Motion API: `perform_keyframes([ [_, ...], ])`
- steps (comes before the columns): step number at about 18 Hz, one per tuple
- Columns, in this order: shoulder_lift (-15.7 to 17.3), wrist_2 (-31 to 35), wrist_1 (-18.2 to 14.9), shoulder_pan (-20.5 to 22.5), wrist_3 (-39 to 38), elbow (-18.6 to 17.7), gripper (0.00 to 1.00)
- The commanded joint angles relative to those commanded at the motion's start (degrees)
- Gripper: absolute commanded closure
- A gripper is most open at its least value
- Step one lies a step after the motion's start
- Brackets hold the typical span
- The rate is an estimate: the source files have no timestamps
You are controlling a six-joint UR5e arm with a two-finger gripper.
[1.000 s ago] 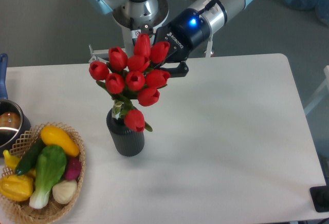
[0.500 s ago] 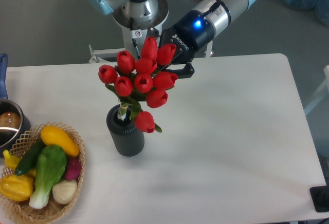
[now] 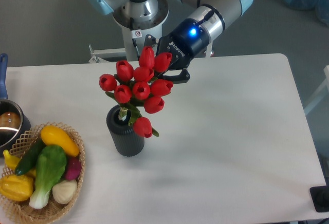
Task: Insert the flowers into the vase
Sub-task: 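Push the tulip bunch further down into the vase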
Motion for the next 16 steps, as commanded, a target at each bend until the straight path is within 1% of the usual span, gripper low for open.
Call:
perform_keyframes([
  [2, -0.5, 2.9, 0.0, -0.2, 1.6, -0.8, 1.00],
  [3, -0.6, 3.3, 0.0, -0.3, 2.2, -1.3, 1.00],
  [10, -1.5, 4.0, -0.1, -0.4, 7.7, -5.2, 1.00],
  [12, -1.5, 4.6, -0.1, -0.7, 8.4, -5.5, 1.00],
  [14, -2.0, 5.3, -0.1, -0.8, 9.1, -5.8, 0.96],
  [16, -2.5, 6.7, -0.1, -1.4, 9.8, -6.0, 0.96],
])
